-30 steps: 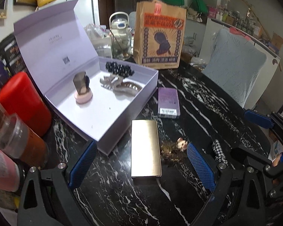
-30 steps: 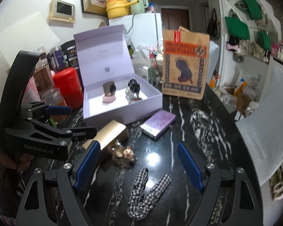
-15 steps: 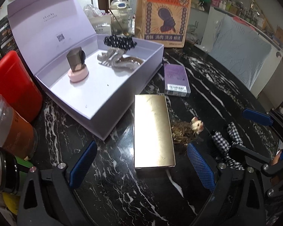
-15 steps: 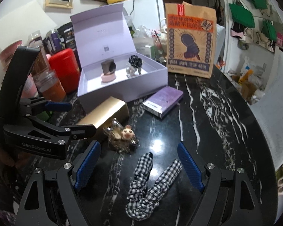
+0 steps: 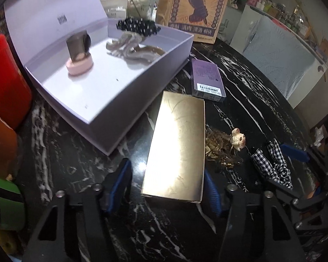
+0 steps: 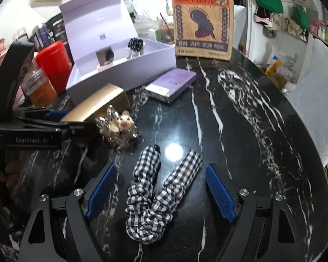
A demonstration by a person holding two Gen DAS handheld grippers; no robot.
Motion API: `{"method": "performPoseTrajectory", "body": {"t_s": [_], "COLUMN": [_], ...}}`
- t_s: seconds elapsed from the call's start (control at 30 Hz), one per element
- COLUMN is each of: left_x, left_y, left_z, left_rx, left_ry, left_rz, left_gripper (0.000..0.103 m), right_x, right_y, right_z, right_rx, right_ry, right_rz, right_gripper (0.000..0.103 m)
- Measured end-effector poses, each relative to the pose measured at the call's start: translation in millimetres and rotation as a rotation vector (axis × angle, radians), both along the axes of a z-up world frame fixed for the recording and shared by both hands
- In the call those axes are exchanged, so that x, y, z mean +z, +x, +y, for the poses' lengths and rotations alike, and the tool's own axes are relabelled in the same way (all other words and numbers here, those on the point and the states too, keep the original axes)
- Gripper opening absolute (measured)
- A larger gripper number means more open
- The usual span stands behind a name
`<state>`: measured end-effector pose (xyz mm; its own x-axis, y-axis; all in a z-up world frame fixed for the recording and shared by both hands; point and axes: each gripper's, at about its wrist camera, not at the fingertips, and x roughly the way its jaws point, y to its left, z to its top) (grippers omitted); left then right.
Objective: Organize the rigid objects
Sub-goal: 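Grasp the gold rectangular case with the left tool while the right tool grasps the gingham scrunchie, then lift the gold case with the left tool while the right tool lifts the gingham scrunchie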
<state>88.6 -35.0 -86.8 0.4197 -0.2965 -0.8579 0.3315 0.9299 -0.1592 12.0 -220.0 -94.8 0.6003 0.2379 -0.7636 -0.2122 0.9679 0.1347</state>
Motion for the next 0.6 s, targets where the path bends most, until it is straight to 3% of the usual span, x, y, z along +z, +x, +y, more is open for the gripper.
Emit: {"method": "performPoseTrajectory", "body": {"t_s": [0.07, 0.13, 0.23, 0.37, 0.6], "left_x": [-0.9, -0.8, -1.2, -0.2, 2.9], "left_y": [0.6, 0.5, 0.6, -3.9, -22.1], "left_z": [0.5, -0.8, 0.2, 1.3, 9.4], "left_rx": [0.004, 0.002, -0.006, -0.005, -0.013], "left_ry": [-0.008, 0.009, -0.006, -0.004, -0.005], "left_rz": [-0.004, -0.019, -0.016, -0.014, -0.005], "left_gripper": [0.051, 0.051, 0.049, 0.048, 0.048], "right_x": [-1.9, -3.8, -4.6, -4.8, -4.7], "right_y": [-0.2, -0.6, -1.7, -0.8, -2.4], "right_z": [0.8, 1.0, 2.6, 2.6, 5.9], "right_rx": [-0.004, -0.009, -0.013, -0.021, 0.018], "right_ry": [0.001, 0.003, -0.031, -0.067, -0.086], "right_rz": [0.008, 0.014, 0.000, -0.014, -0.020], "right_gripper": [0.084, 0.080, 0.068, 0.041, 0.031]}}
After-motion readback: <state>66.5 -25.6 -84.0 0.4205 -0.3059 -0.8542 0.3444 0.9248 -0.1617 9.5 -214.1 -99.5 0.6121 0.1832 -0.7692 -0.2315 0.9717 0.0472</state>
